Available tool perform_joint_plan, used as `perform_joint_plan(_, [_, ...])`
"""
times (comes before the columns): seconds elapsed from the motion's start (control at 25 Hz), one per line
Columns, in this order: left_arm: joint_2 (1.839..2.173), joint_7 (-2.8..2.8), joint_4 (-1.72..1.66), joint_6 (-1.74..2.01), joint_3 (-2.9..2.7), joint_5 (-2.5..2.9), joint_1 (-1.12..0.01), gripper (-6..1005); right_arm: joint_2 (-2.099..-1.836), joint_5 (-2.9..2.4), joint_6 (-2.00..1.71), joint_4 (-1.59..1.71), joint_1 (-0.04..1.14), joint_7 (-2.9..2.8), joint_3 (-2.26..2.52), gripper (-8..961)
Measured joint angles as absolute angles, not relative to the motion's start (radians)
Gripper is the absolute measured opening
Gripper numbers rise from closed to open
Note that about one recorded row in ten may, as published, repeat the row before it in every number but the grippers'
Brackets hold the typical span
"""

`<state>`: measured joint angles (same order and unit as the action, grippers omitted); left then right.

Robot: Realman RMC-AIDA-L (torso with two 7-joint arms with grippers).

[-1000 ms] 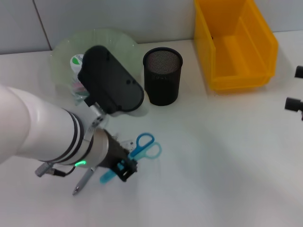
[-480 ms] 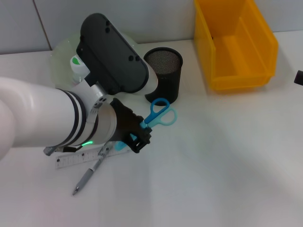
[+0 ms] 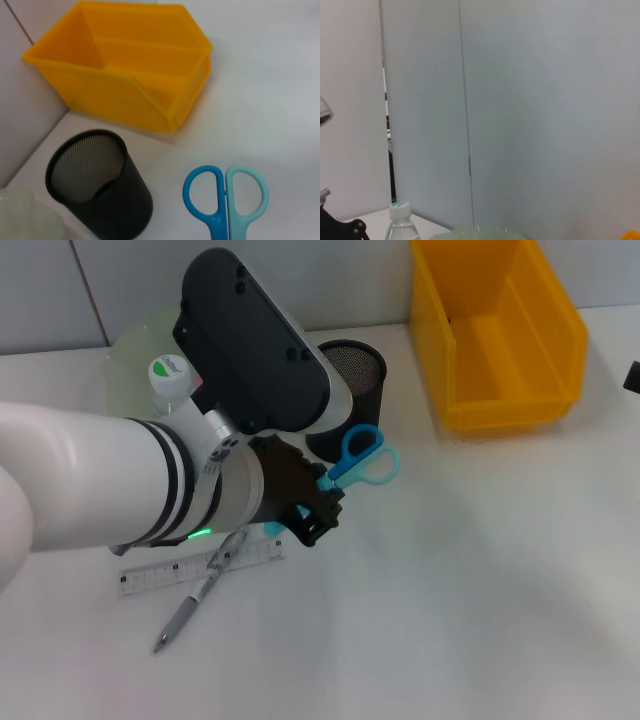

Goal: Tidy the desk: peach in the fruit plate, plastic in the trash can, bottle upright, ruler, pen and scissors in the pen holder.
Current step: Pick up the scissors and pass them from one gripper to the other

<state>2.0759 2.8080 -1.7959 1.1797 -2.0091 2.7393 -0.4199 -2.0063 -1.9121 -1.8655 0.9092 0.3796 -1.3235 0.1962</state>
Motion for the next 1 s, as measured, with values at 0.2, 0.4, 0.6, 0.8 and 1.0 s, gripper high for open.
perform_joint_plan(0.2, [2.076, 2.800, -1.797, 1.156, -2.010, 2.739, -0.418, 233, -2.008, -1.910, -1.852, 0.909, 0.381, -1.331, 0.191, 818])
perform_joint_plan(0.4, [2.075, 2.789, -1.801, 1.133, -2.014, 2.734, -0.416, 233, -2.010, -1.897, -1.821, 0.886, 0.381, -1.342, 0.184, 818])
perform_joint_plan(0.6, [2.075, 2.788, -1.804, 1.087, -2.029, 2.738, -0.407, 234, -1.984, -1.833, -1.818, 0.802, 0.374, -1.366, 0.183, 818])
perform_joint_plan(0.8, [2.074, 2.753, -1.812, 1.025, -2.038, 2.740, -0.378, 234, -1.979, -1.752, -1.833, 0.747, 0.346, -1.369, 0.183, 818])
perform_joint_plan(1.0, [2.074, 2.741, -1.814, 0.999, -2.043, 2.741, -0.368, 234, -1.985, -1.702, -1.883, 0.689, 0.323, -1.361, 0.183, 818])
